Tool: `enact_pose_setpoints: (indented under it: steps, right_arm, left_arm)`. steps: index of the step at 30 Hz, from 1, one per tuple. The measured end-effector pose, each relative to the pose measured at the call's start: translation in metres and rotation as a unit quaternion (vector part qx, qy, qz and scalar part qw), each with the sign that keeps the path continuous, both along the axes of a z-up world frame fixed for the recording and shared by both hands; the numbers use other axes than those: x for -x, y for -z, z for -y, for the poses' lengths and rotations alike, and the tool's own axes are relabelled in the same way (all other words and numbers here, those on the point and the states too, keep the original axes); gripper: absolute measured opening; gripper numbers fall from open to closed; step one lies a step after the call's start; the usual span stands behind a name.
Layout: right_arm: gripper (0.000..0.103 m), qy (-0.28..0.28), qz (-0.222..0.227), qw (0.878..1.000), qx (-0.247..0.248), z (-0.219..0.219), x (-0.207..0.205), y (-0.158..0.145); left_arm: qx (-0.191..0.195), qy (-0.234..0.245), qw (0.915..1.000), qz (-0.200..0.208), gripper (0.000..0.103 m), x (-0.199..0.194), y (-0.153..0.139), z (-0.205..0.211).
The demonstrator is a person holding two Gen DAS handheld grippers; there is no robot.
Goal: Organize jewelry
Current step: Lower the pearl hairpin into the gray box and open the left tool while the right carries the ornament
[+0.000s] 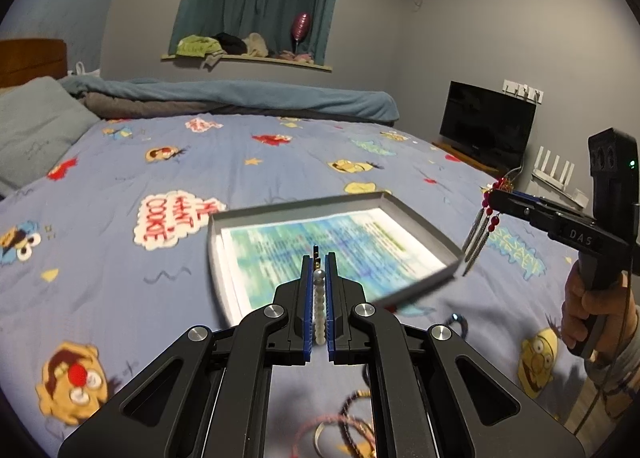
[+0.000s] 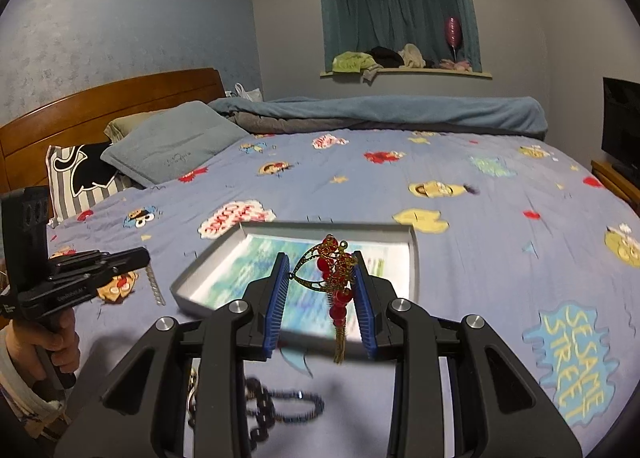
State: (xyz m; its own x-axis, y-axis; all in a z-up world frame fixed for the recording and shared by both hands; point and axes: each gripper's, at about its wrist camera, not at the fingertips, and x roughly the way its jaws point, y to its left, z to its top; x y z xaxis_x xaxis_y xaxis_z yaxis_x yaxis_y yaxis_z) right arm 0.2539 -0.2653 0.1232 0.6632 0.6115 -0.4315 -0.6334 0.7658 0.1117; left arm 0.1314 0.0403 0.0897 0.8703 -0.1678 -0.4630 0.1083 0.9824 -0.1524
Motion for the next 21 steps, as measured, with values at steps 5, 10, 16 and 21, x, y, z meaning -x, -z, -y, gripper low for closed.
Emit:
enact_pose_setpoints:
  steps: [5,10,16,21]
  right_arm:
    - [0.031,-0.008,-0.003,1.000,0.009,-0.018,-0.017,0.001]
    - [0.031,-0.008,-0.024,1.000,0.015,-0.027,-0.037,0.019]
    - [0.031,0.000,-0.064,0.998,0.027,-0.027,-0.059,0.050]
    - [0.031,0.002,-0.093,0.995,0.038,-0.026,-0.066,0.074]
  left_arm:
    - [0.002,-0.007,0.9999,-0.008,0.006,-0.027,0.001,-0.007]
    - [0.002,-0.013,0.9996,-0.024,0.006,-0.045,0.015,-0.012]
    - [-0.001,-0.014,0.9985,-0.052,0.006,-0.062,0.038,-0.012]
    - [-0.007,-0.013,0.9974,-0.070,0.006,-0.070,0.054,-0.010]
